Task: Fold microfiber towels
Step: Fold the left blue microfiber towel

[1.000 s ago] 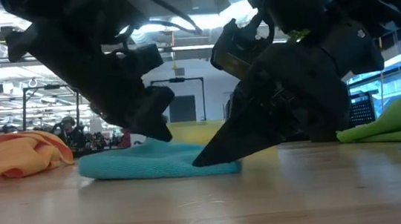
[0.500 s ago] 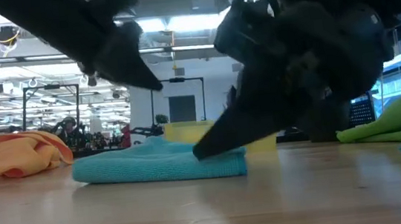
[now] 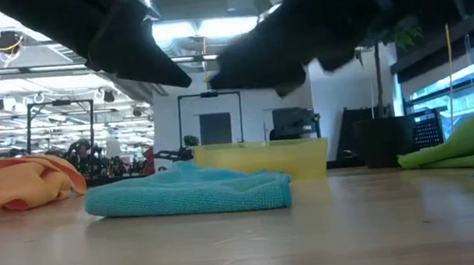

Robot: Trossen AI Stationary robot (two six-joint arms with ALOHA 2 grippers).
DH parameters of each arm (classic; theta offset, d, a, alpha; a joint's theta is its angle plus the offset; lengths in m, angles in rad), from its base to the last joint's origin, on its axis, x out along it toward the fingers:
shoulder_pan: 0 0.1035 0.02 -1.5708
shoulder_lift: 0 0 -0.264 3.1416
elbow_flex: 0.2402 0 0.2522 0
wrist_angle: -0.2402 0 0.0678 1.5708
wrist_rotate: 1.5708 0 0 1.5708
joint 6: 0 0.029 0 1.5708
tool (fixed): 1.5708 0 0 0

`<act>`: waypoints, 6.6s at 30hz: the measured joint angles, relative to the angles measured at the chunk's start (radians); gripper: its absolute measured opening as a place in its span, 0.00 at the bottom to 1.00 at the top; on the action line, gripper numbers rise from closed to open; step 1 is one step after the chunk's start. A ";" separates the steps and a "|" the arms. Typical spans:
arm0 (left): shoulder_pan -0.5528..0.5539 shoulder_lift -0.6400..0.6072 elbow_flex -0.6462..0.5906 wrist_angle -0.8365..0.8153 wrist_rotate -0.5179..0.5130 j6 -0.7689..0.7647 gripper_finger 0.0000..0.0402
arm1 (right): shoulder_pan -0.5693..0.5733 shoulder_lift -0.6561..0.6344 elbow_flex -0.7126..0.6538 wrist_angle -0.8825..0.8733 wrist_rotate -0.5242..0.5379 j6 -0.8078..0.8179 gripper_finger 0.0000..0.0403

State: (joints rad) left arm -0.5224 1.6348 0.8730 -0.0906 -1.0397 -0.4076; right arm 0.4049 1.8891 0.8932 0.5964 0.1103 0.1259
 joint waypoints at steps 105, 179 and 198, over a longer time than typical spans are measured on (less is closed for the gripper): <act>-0.128 0.193 -0.030 -0.069 0.401 0.104 0.31 | 0.064 0.152 -0.024 -0.086 0.336 -0.105 0.63; -0.199 0.005 -0.036 0.127 0.713 -0.098 0.00 | 0.189 -0.004 0.117 -0.358 0.306 0.183 0.01; 0.046 0.007 -0.036 -0.021 0.770 -0.026 0.00 | 0.057 0.002 -0.016 -0.358 0.317 0.318 0.01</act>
State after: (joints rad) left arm -0.4765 1.6421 0.8368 -0.1116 -0.2699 -0.4339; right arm 0.4618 1.8915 0.8776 0.2385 0.4277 0.4442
